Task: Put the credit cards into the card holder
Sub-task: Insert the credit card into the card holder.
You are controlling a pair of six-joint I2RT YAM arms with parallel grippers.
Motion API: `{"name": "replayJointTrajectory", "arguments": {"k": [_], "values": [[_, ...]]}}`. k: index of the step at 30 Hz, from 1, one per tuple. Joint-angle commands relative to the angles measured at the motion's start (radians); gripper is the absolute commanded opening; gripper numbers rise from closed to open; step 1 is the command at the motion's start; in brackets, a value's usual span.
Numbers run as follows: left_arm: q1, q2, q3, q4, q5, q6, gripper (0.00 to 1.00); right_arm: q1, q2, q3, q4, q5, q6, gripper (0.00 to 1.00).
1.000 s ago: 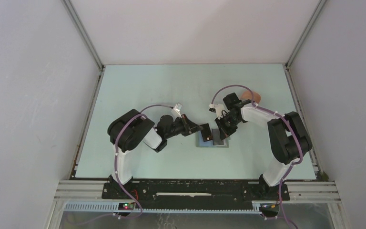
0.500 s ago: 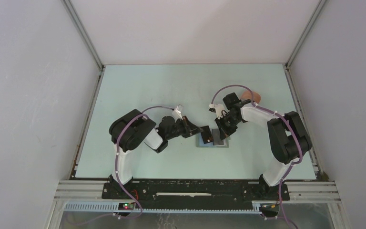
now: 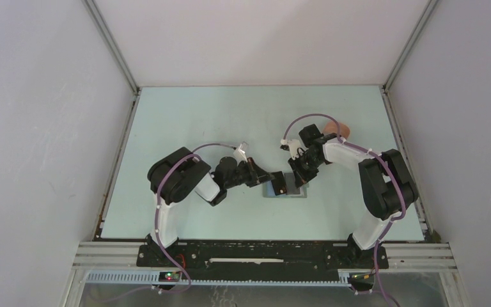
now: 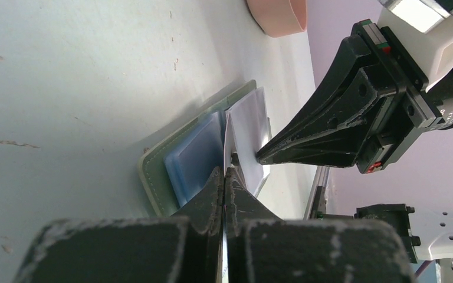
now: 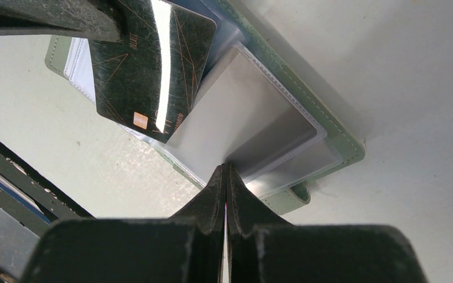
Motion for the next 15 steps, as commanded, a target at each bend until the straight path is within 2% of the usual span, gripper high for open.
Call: {"name": "replayJointTrajectory", "arguments": {"k": [1,15], "values": [[-0.008,-0.005,0.022,-0.024,0.011,0.014,0.00,0.003,0.010,0.030,-0.006,0.007,-0.009,0.03],[-0.011,0.018,0.068,-0.102,0.047,0.007,0.00,0.003,0.008,0.030,-0.005,0.001,-0.008,0.05]]}}
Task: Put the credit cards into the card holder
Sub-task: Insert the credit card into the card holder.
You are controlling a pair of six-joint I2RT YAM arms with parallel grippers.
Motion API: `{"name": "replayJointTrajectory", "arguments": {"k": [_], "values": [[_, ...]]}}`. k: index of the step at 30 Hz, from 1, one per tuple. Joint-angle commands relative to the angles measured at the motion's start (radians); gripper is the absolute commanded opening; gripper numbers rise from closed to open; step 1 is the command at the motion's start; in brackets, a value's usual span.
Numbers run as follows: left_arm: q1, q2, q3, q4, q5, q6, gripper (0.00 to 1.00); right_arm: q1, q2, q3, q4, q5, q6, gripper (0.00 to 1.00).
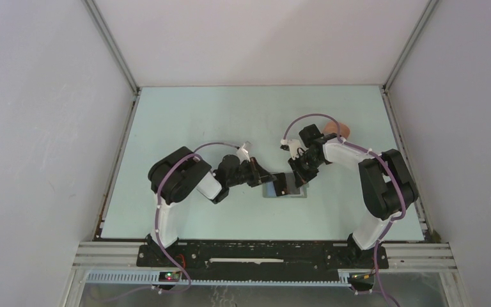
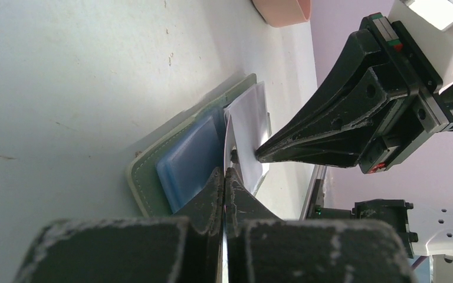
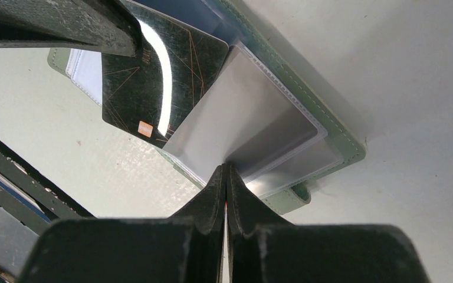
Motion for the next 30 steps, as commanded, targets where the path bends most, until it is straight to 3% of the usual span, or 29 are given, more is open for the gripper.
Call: {"name": "replayJointTrajectory", "arguments": {"k": [1,30], "values": [[-0.006,0.016,0.033,-0.040,0.016,0.009,0.00,0.003,0.007,0.030,-0.003,0.004,-0.009,0.06],[-0.006,0.018,0.070,-0.131,0.079,-0.008,0.00,0.008,0.008,0.030,-0.001,0.011,-0.008,0.06]]}}
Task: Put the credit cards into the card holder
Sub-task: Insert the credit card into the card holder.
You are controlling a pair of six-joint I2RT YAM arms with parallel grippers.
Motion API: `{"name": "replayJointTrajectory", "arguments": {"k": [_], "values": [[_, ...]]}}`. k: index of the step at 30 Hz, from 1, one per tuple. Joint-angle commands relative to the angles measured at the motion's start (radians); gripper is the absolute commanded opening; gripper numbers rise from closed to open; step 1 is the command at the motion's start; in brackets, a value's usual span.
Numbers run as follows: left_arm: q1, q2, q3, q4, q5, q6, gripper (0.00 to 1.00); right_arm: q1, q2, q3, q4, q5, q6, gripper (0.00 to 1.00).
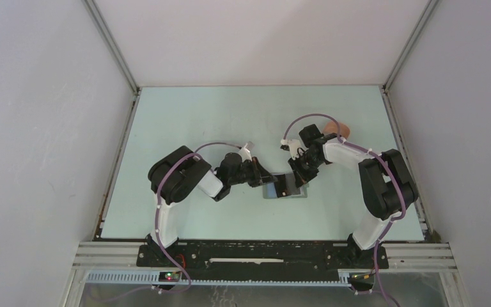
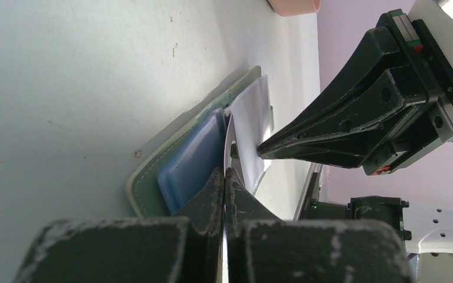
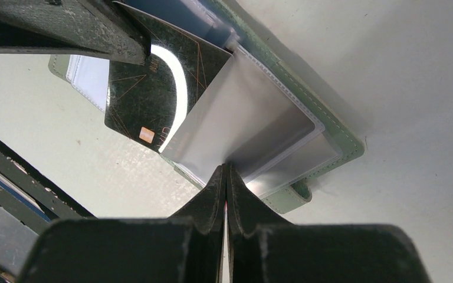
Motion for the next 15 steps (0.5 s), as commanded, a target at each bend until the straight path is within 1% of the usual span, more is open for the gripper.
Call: {"name": "replayJointTrajectory", "arguments": {"k": [1,13,15], "values": [[-0.006,0.016,0.034,-0.043,0.038,0.008,0.00,0.007,0.007,0.030,0.001,0.011,-0.009,0.06],[-0.006,0.041,0.084,-0.073,0.052,0.007,0.00,0.008,0.006,0.030,0.001,0.006,-0.012,0.07],[-0.007,0.044,0.090,-0.075,0.051,0.002,0.00,0.008,0.003,0.033,-0.006,-0.002,-0.016,0.13]]}}
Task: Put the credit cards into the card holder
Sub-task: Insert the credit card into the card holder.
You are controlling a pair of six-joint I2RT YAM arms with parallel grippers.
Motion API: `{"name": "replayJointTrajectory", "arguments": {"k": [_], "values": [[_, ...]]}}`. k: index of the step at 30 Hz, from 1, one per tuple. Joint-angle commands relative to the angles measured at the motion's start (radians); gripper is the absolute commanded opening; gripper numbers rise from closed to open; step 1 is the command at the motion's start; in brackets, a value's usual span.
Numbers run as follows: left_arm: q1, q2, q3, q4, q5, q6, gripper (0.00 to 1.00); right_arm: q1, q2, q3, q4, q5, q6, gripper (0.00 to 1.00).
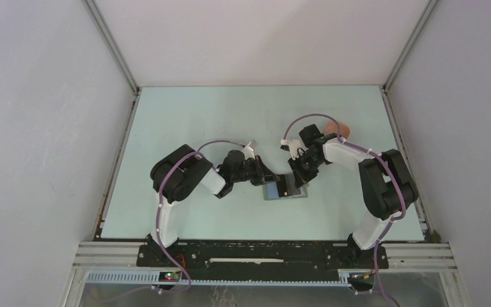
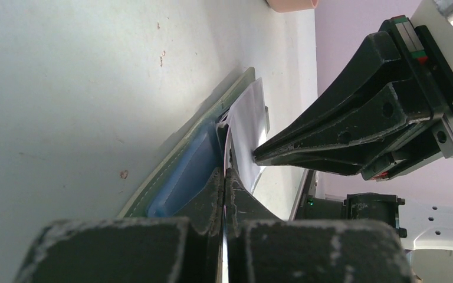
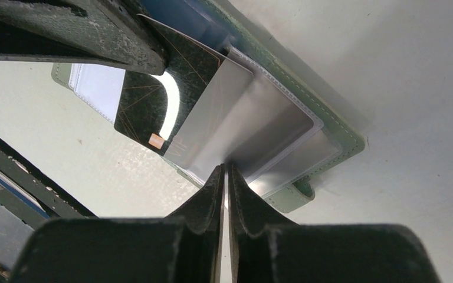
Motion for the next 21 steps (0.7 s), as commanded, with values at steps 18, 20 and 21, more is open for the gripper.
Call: {"name": "replayJointTrajectory", "arguments": {"k": [18,20,21], "values": [[-0.007,0.054,0.078,-0.030,0.041,-0.023,0.20,0.255,-0.191,0.018,0.039,-0.029,-0.297,0.33],[-0.008,0.059,0.080,-0.030,0.042,-0.026,0.21,0.330,-0.207,-0.005,0.100,0.049,-0.346,0.29],[-0.007,0.060,0.080,-0.030,0.042,-0.026,0.22,0.357,-0.205,-0.010,0.129,0.088,-0.366,0.25]]}}
